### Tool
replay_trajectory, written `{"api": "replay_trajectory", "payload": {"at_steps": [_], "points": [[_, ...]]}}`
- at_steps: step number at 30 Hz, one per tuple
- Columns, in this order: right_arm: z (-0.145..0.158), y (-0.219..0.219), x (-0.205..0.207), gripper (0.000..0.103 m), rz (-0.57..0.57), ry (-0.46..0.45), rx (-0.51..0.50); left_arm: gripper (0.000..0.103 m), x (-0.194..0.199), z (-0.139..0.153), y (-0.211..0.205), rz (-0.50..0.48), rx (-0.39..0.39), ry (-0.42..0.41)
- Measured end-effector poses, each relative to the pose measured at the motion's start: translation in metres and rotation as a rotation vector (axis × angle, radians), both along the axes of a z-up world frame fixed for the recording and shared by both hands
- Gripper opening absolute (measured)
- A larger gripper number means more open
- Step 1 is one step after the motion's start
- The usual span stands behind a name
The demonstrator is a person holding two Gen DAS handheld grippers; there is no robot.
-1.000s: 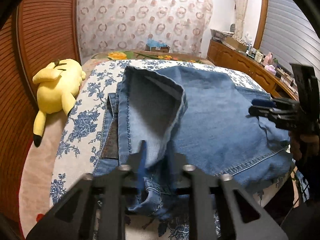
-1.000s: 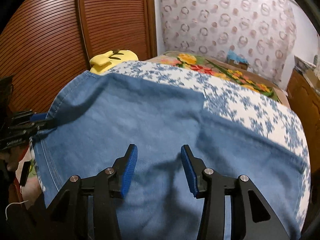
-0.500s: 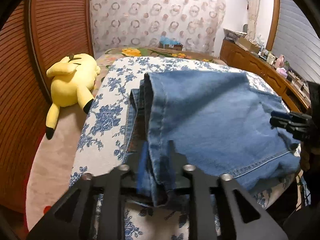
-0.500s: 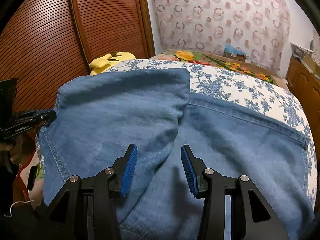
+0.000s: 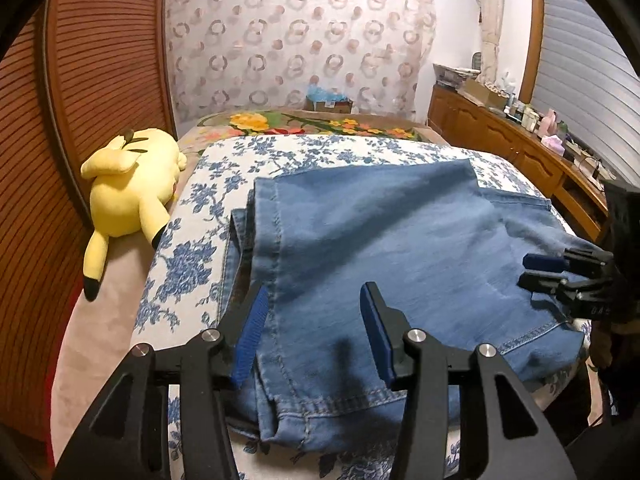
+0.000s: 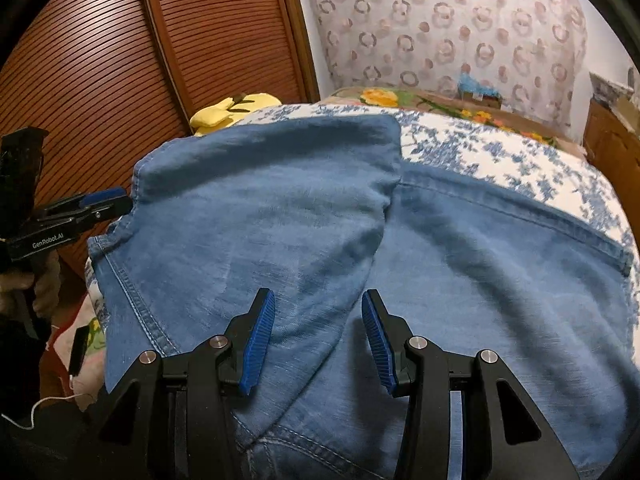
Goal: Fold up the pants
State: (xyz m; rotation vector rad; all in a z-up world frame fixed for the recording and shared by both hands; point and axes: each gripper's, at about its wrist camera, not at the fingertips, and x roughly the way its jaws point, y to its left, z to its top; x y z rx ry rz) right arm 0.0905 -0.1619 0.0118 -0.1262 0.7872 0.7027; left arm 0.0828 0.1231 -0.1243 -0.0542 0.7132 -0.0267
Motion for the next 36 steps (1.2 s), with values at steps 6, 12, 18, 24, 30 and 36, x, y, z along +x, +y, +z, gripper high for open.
{"api": "replay_trajectory", "payload": {"at_steps": [6, 12, 18, 24, 30, 36], "points": [[-0.013, -0.001, -0.006, 0.047, 0.005, 0.02, -0.027, 0.049, 0.014, 0.006, 0.003, 0.014, 0.014, -0.013], [-0.012, -0.006, -0.007, 0.047, 0.012, 0.005, -0.032, 0.049, 0.033, 0.01, 0.014, 0.022, 0.028, -0.011], [-0.003, -0.014, 0.005, 0.047, -0.024, -0.037, -0.022, 0.049, 0.065, 0.008, 0.026, 0.009, 0.035, 0.024], [-0.012, -0.018, 0.01, 0.047, -0.061, -0.04, -0.02, 0.049, 0.097, -0.018, 0.033, -0.012, 0.02, 0.134], [-0.016, -0.025, 0.015, 0.047, -0.073, -0.017, -0.004, 0.009, 0.099, -0.017, 0.036, -0.039, -0.035, 0.134], [-0.019, -0.029, 0.016, 0.047, -0.075, -0.023, 0.024, 0.005, 0.091, 0.011, 0.046, 0.042, 0.012, 0.012]]}}
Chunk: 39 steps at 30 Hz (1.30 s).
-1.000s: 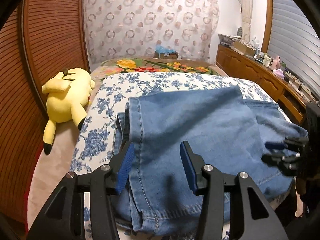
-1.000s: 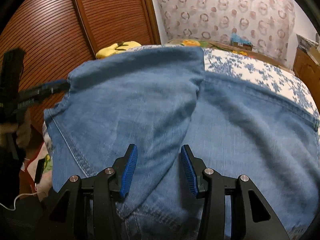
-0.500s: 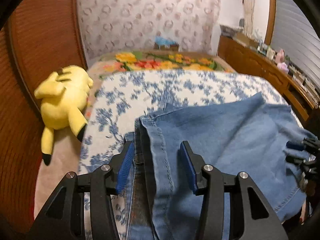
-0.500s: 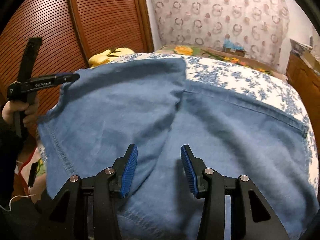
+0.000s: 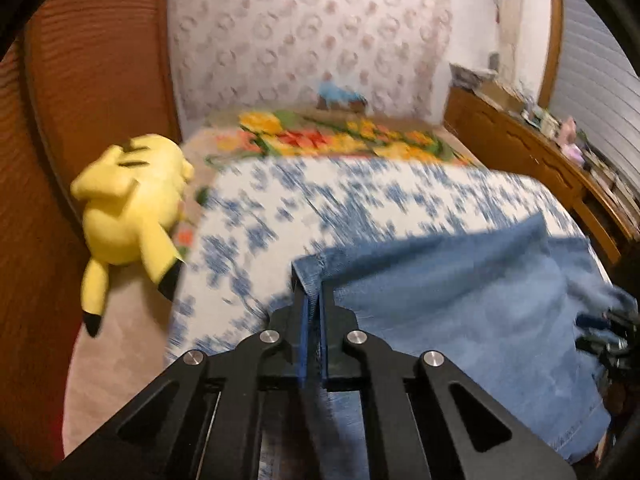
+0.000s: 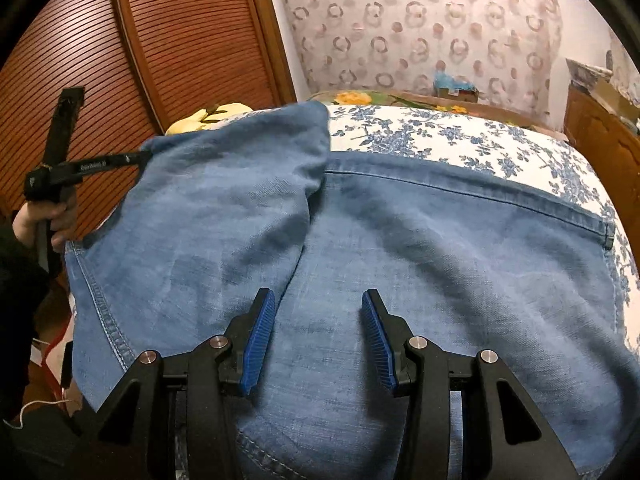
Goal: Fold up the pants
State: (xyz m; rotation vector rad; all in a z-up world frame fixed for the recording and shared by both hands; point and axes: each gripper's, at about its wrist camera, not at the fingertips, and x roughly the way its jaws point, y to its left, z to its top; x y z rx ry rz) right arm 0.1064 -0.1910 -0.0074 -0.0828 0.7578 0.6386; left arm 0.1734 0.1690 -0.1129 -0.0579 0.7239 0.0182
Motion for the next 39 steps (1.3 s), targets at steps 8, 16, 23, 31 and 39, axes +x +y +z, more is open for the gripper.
{"api": "replay_trajectory", "payload": {"at_steps": [8, 16, 23, 31, 39], "points": [[-0.002, -0.002, 0.0, 0.047, 0.001, -0.003, 0.003, 0.032, 0.0, 0.004, 0.001, -0.004, -0.009, 0.012], [0.0, -0.001, -0.006, 0.047, -0.002, -0.023, -0.01, 0.078, -0.022, 0.013, -0.027, -0.084, -0.03, -0.052], [0.0, -0.003, -0.007, 0.047, -0.007, -0.026, -0.01, 0.078, -0.044, 0.017, -0.064, -0.125, -0.015, -0.079], [0.0, -0.006, -0.007, 0.047, -0.013, -0.03, -0.004, 0.078, -0.057, 0.012, -0.097, -0.172, -0.006, -0.064], [0.005, -0.018, -0.011, 0.047, -0.059, -0.055, -0.027, 0.078, -0.064, 0.004, -0.124, -0.212, -0.004, -0.047]]}}
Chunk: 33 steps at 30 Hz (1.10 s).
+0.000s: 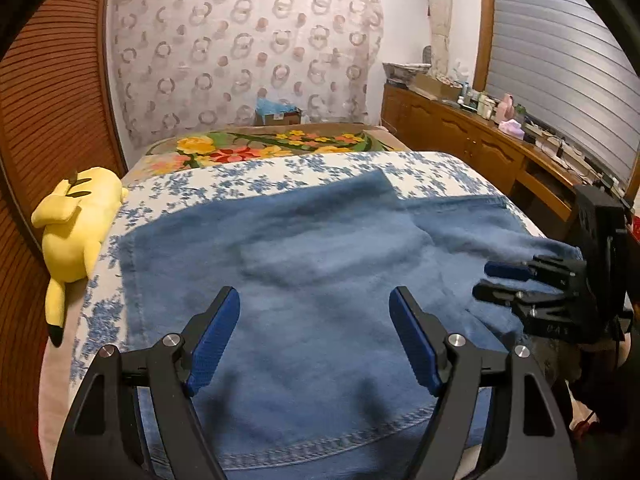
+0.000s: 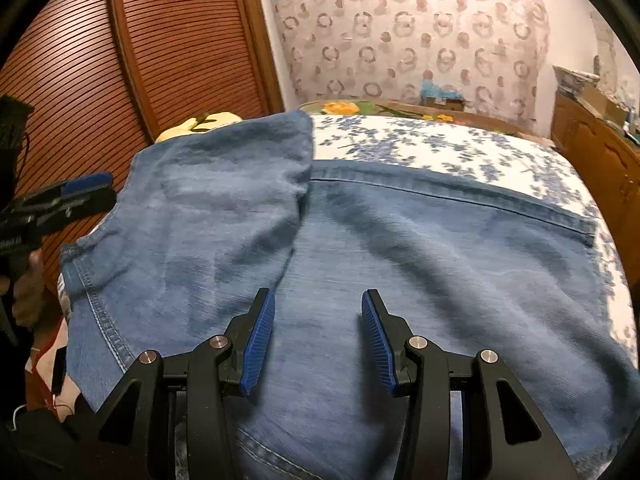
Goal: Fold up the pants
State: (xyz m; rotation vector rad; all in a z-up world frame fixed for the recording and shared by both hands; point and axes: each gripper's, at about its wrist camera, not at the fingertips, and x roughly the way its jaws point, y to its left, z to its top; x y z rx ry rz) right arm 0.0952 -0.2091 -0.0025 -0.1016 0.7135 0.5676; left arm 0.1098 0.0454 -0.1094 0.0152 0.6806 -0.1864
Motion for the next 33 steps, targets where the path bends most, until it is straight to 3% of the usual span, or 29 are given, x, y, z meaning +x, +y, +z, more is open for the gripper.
{"api": "replay_trajectory", "payload": {"at_steps": [8, 19, 33], "points": [[0.021, -0.057, -0.02, 0.047, -0.111, -0.064, -0.004, 0.078, 0.0, -0.003, -0.013, -0.031, 0.003, 0.008], [0.025, -0.14, -0.045, 0.051, -0.316, -0.07, -0.009, 0.078, -0.006, -0.002, -0.035, -0.074, 0.0, 0.01], [0.008, -0.168, -0.042, 0.051, -0.394, -0.012, 0.007, 0.078, -0.006, -0.011, -0.063, -0.131, 0.016, 0.044]]}}
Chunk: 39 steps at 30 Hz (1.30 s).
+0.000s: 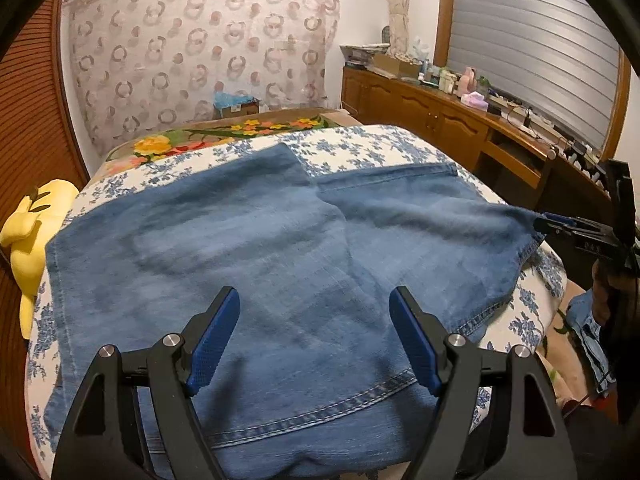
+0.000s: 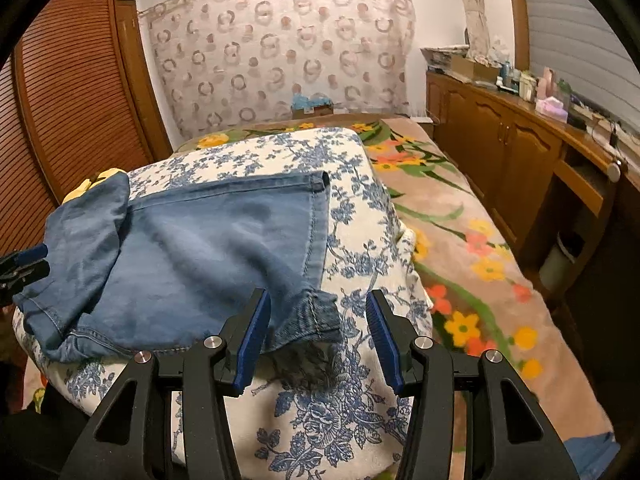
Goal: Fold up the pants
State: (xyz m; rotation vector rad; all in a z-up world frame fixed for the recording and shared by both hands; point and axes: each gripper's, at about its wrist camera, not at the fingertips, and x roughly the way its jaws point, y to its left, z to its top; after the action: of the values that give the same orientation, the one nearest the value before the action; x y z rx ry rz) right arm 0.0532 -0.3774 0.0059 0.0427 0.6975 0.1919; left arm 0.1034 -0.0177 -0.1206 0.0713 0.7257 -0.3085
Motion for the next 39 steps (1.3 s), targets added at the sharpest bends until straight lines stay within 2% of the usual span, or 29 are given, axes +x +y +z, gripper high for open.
{"api": "replay_trajectory", "payload": {"at_steps": [11, 29, 35, 37, 39], "points": [[-0.015, -0.002, 0.011, 0.051, 0.004, 0.064, 0.043, 0.078, 0.003, -0.012, -0.007, -0.011, 0.005, 0.042], [-0.018, 0.005, 0.012, 0.051, 0.016, 0.051, 0.013, 0.078, 0.006, -0.038, -0.014, -0.021, 0.013, 0.103], [-0.018, 0.003, 0.014, 0.044, 0.019, 0.049, 0.02, 0.078, 0.003, -0.041, -0.016, -0.018, 0.013, 0.098], [-0.018, 0.003, 0.014, 0.039, 0.021, 0.047, 0.026, 0.078, 0.003, -0.041, -0.015, -0.019, 0.012, 0.098], [-0.018, 0.005, 0.016, 0.026, 0.03, 0.049, 0.036, 0.078, 0.002, -0.038, -0.014, -0.018, 0.005, 0.099]]}}
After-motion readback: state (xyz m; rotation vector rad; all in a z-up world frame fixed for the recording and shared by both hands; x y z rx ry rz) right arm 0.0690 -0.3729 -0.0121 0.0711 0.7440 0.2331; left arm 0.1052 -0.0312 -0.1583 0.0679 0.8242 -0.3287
